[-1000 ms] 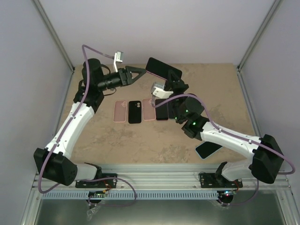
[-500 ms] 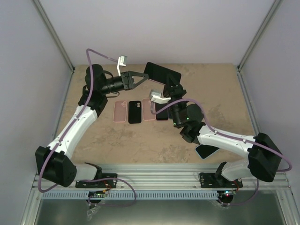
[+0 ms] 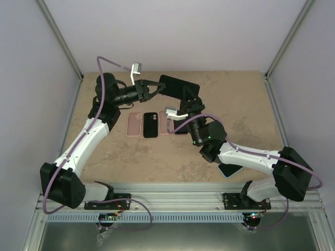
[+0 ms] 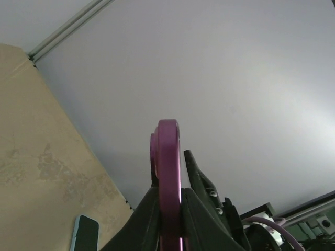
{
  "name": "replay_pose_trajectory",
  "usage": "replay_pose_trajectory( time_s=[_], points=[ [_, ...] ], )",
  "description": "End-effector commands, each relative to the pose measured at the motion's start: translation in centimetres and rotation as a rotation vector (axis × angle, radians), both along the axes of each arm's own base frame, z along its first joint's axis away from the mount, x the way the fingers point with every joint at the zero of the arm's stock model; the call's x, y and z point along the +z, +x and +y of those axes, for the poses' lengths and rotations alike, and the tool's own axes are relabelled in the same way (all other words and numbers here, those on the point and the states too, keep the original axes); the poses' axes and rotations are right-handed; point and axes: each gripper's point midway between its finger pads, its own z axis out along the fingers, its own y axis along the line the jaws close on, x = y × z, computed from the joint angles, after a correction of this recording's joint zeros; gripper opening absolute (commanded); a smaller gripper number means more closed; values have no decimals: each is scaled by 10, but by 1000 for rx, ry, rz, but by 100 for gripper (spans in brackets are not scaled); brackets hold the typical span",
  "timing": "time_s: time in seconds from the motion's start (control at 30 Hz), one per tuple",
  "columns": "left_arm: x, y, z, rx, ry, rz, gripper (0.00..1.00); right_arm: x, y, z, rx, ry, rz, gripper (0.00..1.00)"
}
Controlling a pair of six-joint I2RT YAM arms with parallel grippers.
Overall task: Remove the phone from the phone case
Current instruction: Place the phone at the center of the board.
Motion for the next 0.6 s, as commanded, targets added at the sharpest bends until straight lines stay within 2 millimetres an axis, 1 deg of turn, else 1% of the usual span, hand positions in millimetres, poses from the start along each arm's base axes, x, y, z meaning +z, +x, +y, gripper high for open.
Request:
replay_pose_trajectory(
  time_s=[0.0,0.13,0.17,0.2,0.27,0.33,0.37,0.43,0.47,0.53,0.57],
  points=[
    [4,1,3,27,54,-136,0,25,-17,-7,53,109,-81,37],
    [6,7,10,40,76,-174,0,12,-16,-10,58,108,-35,81],
    [4,10,12,47,86,-180,0,7,-13,-10,57,115,-2,88],
    [1,15,16,57,99,-179,0,1,-9,-9,54,117,38,93],
    [-4,28,26,78,116,-187,0,-14,-3,-6,60,121,131,97],
    [-13,38,31,80,140,-193,0,-39,3,-1,61,82,268,98],
    [-17,42,32,85,165,-197,0,-55,5,2,64,53,355,98],
    [-29,49,35,100,216,-196,0,-73,3,10,105,70,540,98],
    [-35,50,36,101,234,-193,0,-81,0,13,135,93,643,98],
    [-45,50,37,97,264,-198,0,-88,-11,18,202,121,810,98],
    [-49,50,37,93,276,-203,0,-86,-16,19,237,145,871,98]
  ],
)
